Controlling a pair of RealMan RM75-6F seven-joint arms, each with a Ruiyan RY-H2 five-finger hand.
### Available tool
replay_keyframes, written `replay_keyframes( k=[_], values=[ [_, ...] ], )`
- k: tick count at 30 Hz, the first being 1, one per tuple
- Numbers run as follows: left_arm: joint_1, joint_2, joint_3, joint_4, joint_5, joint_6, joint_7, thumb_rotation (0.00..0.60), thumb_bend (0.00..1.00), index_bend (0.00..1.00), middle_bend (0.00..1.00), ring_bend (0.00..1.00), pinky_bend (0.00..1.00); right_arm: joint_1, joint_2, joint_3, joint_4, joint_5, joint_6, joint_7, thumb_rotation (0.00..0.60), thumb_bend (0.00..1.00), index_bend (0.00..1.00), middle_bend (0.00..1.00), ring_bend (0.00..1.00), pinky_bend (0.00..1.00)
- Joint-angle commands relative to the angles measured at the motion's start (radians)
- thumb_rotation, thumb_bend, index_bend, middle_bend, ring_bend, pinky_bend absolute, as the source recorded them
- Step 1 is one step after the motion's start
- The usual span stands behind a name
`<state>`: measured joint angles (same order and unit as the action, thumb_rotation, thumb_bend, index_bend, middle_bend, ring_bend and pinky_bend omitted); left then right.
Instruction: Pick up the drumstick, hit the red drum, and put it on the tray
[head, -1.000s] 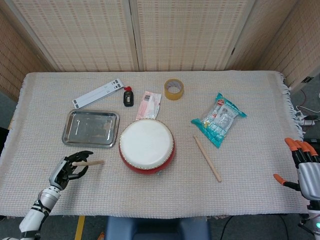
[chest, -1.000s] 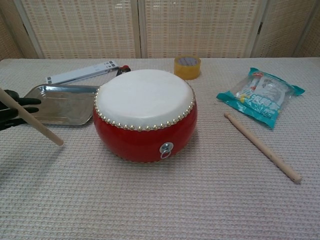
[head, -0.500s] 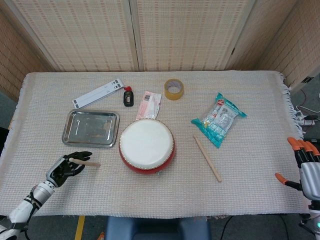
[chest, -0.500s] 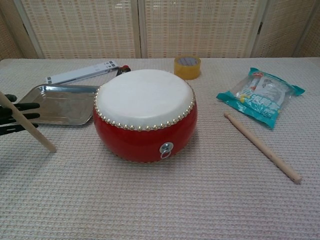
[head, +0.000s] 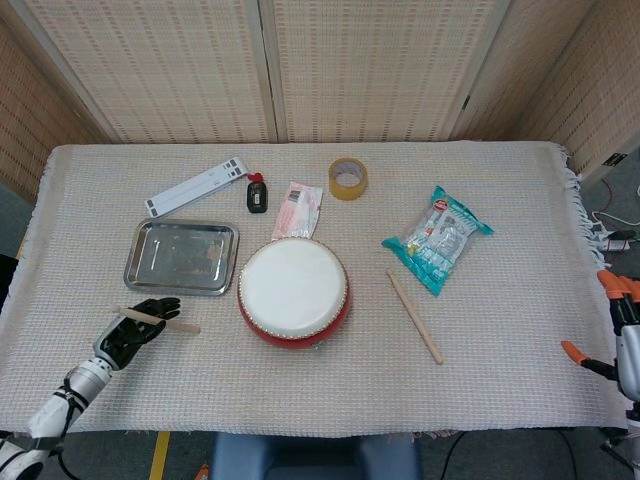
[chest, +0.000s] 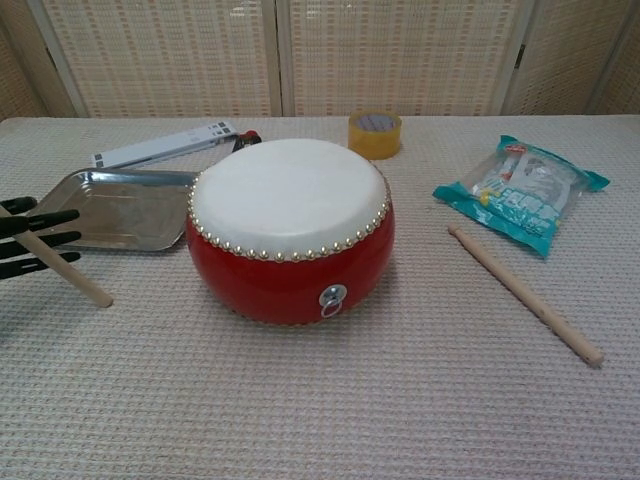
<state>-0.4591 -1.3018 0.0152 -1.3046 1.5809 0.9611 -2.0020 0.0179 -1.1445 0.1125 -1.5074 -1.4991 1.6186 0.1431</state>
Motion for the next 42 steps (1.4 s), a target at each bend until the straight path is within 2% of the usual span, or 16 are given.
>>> replay_keyframes(
  k=[1,6,14,22,30,34,38,42],
  values=[
    [-0.002,-0.016,-0.005,0.004,-0.016,0.011,-0.017,0.600,0.39,0.53,0.34,0.22,0.17,-0.001,-0.001,0.001,0.001,-0.002,0.002,0.003,0.600,0.05,0.00,0.09,0.00,0.11],
    [-0.008,-0.038,-0.019,-0.011,-0.048,0.010,0.020,0.600,0.40,0.52,0.37,0.25,0.22,-0.001,0.000,0.000,0.003,-0.004,0.000,0.006,0.600,0.05,0.00,0.09,0.00,0.11],
    [-0.013,-0.082,-0.072,-0.084,-0.151,-0.004,0.238,0.600,0.40,0.50,0.42,0.32,0.28,-0.001,0.003,0.001,0.004,-0.007,-0.003,0.012,0.600,0.05,0.00,0.09,0.00,0.11],
    [-0.024,-0.145,-0.107,-0.100,-0.204,-0.032,0.362,0.600,0.39,0.50,0.45,0.37,0.32,-0.003,0.002,-0.001,0.010,-0.010,-0.002,0.022,0.600,0.05,0.00,0.09,0.00,0.11],
    [-0.025,-0.190,-0.131,-0.087,-0.234,-0.058,0.407,0.600,0.39,0.55,0.52,0.46,0.40,-0.004,0.000,0.000,0.019,-0.010,-0.002,0.034,0.600,0.05,0.00,0.09,0.00,0.11],
    [-0.014,-0.201,-0.152,-0.084,-0.263,-0.066,0.401,0.600,0.39,0.58,0.56,0.50,0.41,-0.003,0.000,0.001,0.024,-0.008,-0.005,0.039,0.600,0.05,0.01,0.09,0.00,0.11],
    [0.003,-0.198,-0.174,-0.083,-0.277,-0.079,0.330,0.600,0.39,0.60,0.56,0.51,0.41,-0.003,0.000,0.001,0.026,-0.008,-0.007,0.041,0.600,0.05,0.00,0.09,0.00,0.11],
    [0.022,-0.191,-0.173,-0.056,-0.240,-0.068,0.254,0.600,0.39,0.60,0.56,0.51,0.41,-0.002,-0.001,0.001,0.027,-0.008,-0.008,0.043,0.600,0.05,0.00,0.09,0.00,0.11]
  ],
)
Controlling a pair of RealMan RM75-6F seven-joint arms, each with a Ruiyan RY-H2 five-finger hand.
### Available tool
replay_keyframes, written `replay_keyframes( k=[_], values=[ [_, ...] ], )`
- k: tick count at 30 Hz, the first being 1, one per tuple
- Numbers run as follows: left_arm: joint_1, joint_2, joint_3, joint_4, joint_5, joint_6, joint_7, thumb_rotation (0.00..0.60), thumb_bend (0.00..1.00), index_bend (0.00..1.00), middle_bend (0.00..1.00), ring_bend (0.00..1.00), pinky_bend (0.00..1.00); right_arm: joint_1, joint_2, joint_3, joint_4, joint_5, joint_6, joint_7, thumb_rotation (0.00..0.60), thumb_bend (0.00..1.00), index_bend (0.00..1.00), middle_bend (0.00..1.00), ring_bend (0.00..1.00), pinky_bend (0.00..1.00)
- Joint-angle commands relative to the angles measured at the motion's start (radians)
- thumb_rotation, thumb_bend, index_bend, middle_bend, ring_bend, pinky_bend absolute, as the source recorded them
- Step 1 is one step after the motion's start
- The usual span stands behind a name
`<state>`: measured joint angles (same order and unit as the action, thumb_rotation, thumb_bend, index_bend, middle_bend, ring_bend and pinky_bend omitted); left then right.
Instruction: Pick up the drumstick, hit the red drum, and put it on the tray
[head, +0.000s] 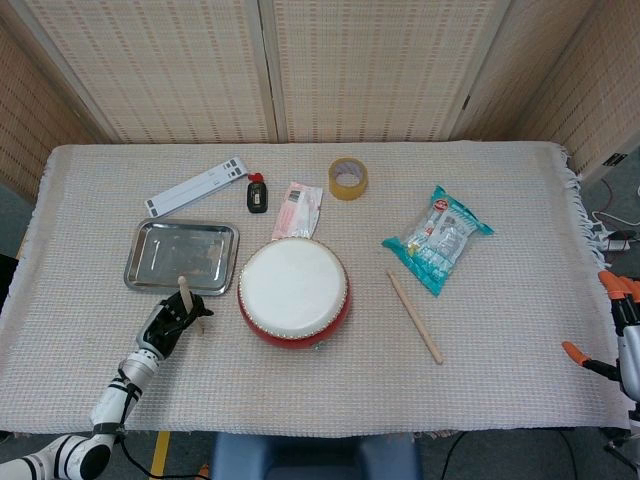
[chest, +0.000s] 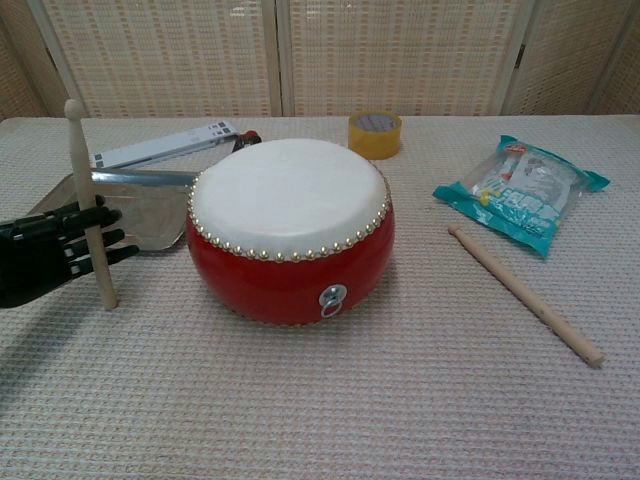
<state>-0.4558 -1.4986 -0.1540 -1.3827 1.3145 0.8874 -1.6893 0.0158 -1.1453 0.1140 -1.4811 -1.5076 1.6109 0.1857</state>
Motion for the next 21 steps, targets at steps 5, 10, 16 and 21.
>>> replay_keyframes(
  k=[5,10,16,21],
  values=[
    [0.033,0.006,0.014,0.048,0.082,0.025,-0.118,0.600,0.39,0.60,0.56,0.51,0.43,0.000,-0.002,-0.001,0.001,-0.003,0.001,0.001,0.600,0.05,0.00,0.09,0.00,0.11],
    [0.037,-0.010,0.011,0.066,0.086,0.028,-0.163,0.600,0.39,0.60,0.57,0.51,0.44,-0.001,-0.001,-0.002,-0.001,-0.007,0.004,0.001,0.600,0.05,0.00,0.09,0.00,0.11],
    [0.041,-0.016,0.012,0.082,0.093,0.034,-0.194,0.600,0.40,0.60,0.58,0.52,0.44,-0.005,0.003,-0.002,-0.007,-0.008,0.010,-0.001,0.600,0.05,0.00,0.09,0.00,0.11],
    [0.049,-0.011,0.024,0.094,0.122,0.056,-0.215,0.600,0.40,0.60,0.59,0.53,0.45,-0.006,0.003,-0.005,-0.010,-0.013,0.011,-0.003,0.600,0.05,0.00,0.09,0.00,0.11]
  ],
)
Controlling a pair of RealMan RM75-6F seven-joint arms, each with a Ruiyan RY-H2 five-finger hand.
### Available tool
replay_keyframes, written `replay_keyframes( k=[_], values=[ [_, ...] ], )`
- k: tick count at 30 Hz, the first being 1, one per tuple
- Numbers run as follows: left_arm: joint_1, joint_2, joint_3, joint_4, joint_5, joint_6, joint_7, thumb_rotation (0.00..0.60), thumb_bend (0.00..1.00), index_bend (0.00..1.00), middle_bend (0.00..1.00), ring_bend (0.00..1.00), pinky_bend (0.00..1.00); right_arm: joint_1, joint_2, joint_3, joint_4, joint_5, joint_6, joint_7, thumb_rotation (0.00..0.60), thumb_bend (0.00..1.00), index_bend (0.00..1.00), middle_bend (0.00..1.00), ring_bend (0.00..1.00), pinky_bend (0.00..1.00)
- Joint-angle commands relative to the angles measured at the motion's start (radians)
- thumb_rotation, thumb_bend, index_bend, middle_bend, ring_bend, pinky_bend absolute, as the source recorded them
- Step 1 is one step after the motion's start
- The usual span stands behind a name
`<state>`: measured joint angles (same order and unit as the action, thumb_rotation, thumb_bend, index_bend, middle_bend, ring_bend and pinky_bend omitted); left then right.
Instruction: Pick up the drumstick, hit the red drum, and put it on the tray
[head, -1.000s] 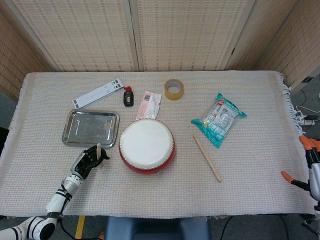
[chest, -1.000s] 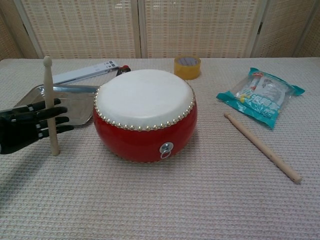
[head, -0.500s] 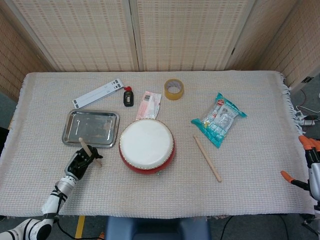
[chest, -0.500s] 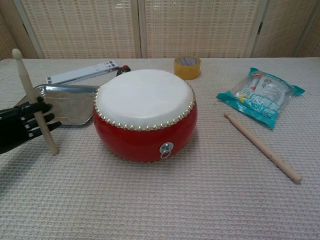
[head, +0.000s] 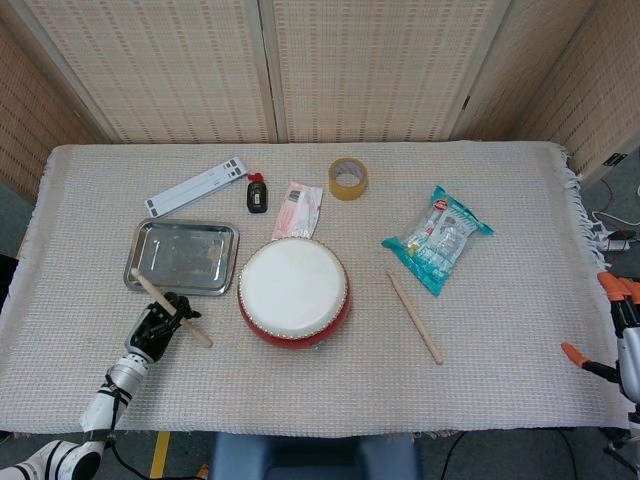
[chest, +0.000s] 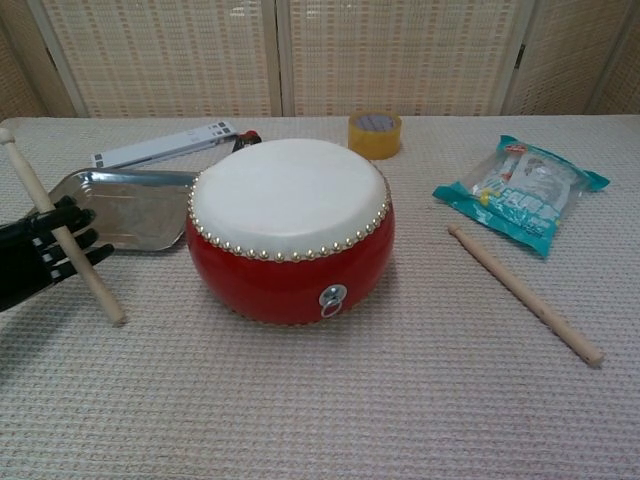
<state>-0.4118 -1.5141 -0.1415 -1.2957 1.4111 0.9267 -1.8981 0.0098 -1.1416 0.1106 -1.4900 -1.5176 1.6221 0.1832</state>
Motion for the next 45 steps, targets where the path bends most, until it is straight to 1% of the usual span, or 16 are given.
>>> replay_keyframes(
  k=[1,4,7,11,19,29,37,39,41,43,45],
  values=[
    [0.006,0.005,0.020,0.011,0.042,0.027,-0.004,0.600,0.40,0.60,0.59,0.53,0.45,0.001,0.000,-0.002,-0.002,-0.005,0.001,-0.002,0.600,0.05,0.00,0.09,0.00,0.11],
    [0.003,-0.004,0.036,0.027,0.068,0.043,0.008,0.600,0.39,0.61,0.59,0.54,0.46,0.001,-0.001,-0.002,-0.003,-0.009,0.004,-0.002,0.600,0.05,0.00,0.09,0.00,0.11],
    [-0.003,-0.013,0.050,0.038,0.089,0.053,0.008,0.600,0.39,0.62,0.61,0.57,0.49,0.000,0.000,-0.002,-0.004,-0.012,0.007,-0.003,0.600,0.05,0.00,0.09,0.00,0.11],
    [-0.008,-0.025,0.067,0.053,0.106,0.070,0.045,0.600,0.37,0.62,0.63,0.58,0.52,-0.003,0.003,-0.002,-0.007,-0.013,0.013,-0.004,0.600,0.05,0.00,0.09,0.00,0.11],
    [-0.018,-0.030,0.094,0.046,0.130,0.090,0.065,0.600,0.35,0.64,0.64,0.60,0.52,-0.002,0.001,-0.002,-0.004,-0.016,0.014,0.000,0.600,0.05,0.00,0.09,0.00,0.11],
    [-0.040,-0.025,0.152,0.043,0.192,0.123,0.096,0.600,0.35,0.65,0.65,0.61,0.52,-0.003,-0.002,-0.001,0.002,-0.018,0.018,0.005,0.600,0.05,0.01,0.09,0.00,0.11],
    [-0.056,-0.034,0.185,0.060,0.216,0.141,0.109,0.599,0.31,0.67,0.66,0.61,0.52,-0.003,-0.002,0.000,0.002,-0.020,0.023,0.002,0.600,0.05,0.01,0.09,0.00,0.11],
    [-0.060,-0.033,0.194,0.063,0.227,0.152,0.112,0.581,0.29,0.67,0.66,0.62,0.52,-0.003,-0.003,0.000,0.001,-0.020,0.022,0.002,0.600,0.05,0.01,0.09,0.00,0.11],
    [-0.063,-0.031,0.202,0.062,0.233,0.162,0.107,0.547,0.26,0.67,0.66,0.62,0.52,-0.002,-0.003,0.000,0.001,-0.020,0.021,0.002,0.600,0.05,0.01,0.09,0.00,0.11],
    [-0.067,-0.027,0.212,0.061,0.244,0.173,0.099,0.497,0.25,0.67,0.66,0.62,0.52,-0.002,-0.003,0.000,0.001,-0.021,0.021,0.001,0.600,0.05,0.01,0.09,0.00,0.11],
    [-0.070,-0.025,0.218,0.062,0.249,0.181,0.096,0.431,0.24,0.66,0.65,0.62,0.52,-0.001,-0.003,0.000,0.001,-0.022,0.021,0.001,0.600,0.05,0.01,0.09,0.00,0.11]
  ],
)
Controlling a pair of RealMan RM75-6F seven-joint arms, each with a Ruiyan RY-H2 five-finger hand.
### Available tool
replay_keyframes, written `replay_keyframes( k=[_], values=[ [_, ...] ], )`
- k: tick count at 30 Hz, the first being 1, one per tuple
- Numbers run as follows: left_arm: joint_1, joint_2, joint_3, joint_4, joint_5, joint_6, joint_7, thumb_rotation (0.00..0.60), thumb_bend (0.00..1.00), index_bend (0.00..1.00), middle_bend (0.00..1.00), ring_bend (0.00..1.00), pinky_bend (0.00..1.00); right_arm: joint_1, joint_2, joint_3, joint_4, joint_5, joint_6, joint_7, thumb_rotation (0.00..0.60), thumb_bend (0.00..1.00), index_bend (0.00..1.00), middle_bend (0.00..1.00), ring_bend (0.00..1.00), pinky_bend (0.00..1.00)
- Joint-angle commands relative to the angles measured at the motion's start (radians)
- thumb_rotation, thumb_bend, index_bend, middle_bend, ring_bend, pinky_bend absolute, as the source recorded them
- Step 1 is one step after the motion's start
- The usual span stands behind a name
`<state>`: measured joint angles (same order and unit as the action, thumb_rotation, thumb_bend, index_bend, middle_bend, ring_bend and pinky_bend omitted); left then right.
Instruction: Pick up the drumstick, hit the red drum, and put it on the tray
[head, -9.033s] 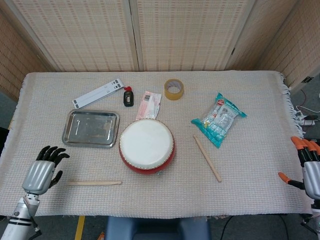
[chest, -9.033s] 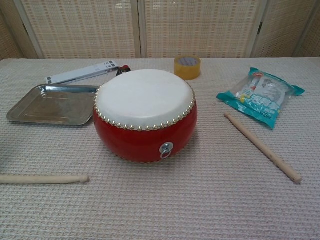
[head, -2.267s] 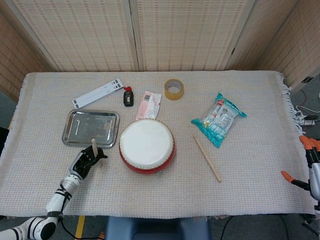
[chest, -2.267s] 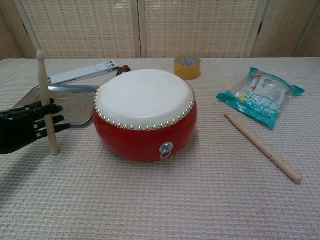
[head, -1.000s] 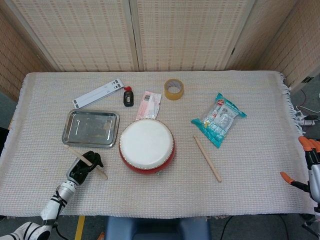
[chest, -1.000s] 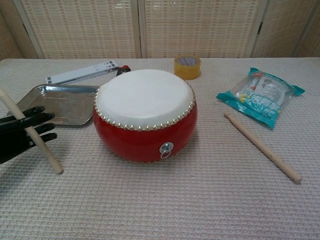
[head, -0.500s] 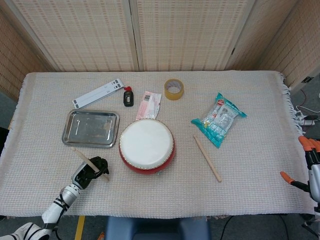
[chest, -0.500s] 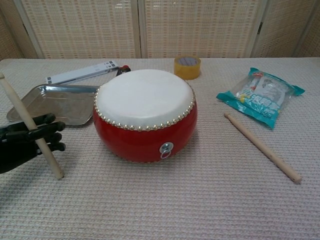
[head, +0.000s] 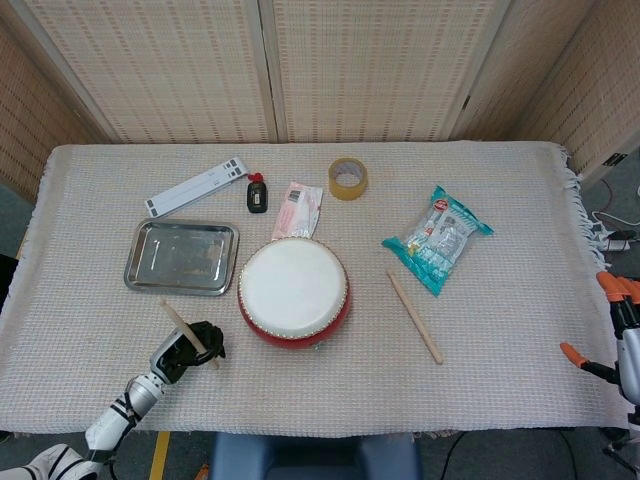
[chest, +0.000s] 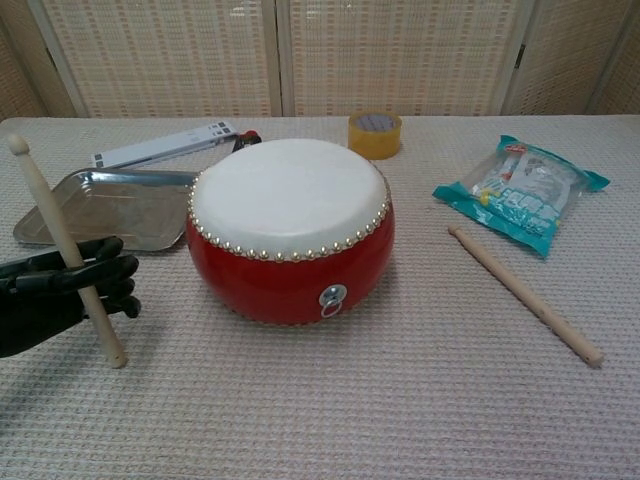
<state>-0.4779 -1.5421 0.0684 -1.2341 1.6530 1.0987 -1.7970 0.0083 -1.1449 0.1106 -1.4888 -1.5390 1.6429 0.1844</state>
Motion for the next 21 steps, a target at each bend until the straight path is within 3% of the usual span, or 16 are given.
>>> replay_keyframes(
  k=[1,5,7,9,12,21],
  values=[
    [-0.006,0.004,0.011,0.000,0.007,0.011,-0.008,0.412,0.24,0.66,0.65,0.62,0.51,0.000,0.000,0.000,0.000,-0.001,0.000,0.000,0.600,0.05,0.01,0.09,0.00,0.11],
    [-0.013,0.008,0.023,0.003,0.015,0.023,0.000,0.384,0.24,0.64,0.65,0.61,0.50,0.000,0.000,0.000,0.000,-0.003,0.003,0.000,0.600,0.05,0.01,0.09,0.00,0.11],
    [-0.016,0.008,0.028,0.005,0.018,0.028,0.003,0.403,0.24,0.64,0.65,0.61,0.50,0.000,0.000,0.001,0.000,-0.003,0.005,0.000,0.600,0.05,0.01,0.09,0.00,0.11],
    [-0.019,0.006,0.034,0.012,0.023,0.033,0.014,0.494,0.24,0.65,0.66,0.61,0.51,-0.001,0.000,0.001,-0.001,-0.004,0.007,0.000,0.600,0.05,0.01,0.09,0.00,0.11],
    [-0.025,0.003,0.048,0.024,0.036,0.041,0.030,0.577,0.24,0.67,0.69,0.63,0.53,-0.002,0.001,0.003,-0.001,-0.005,0.012,-0.001,0.600,0.05,0.01,0.09,0.00,0.12],
    [-0.026,-0.007,0.072,0.036,0.039,0.058,0.078,0.584,0.24,0.71,0.71,0.65,0.54,-0.001,0.001,0.002,-0.002,-0.006,0.012,0.002,0.600,0.05,0.01,0.09,0.00,0.12]
  ],
)
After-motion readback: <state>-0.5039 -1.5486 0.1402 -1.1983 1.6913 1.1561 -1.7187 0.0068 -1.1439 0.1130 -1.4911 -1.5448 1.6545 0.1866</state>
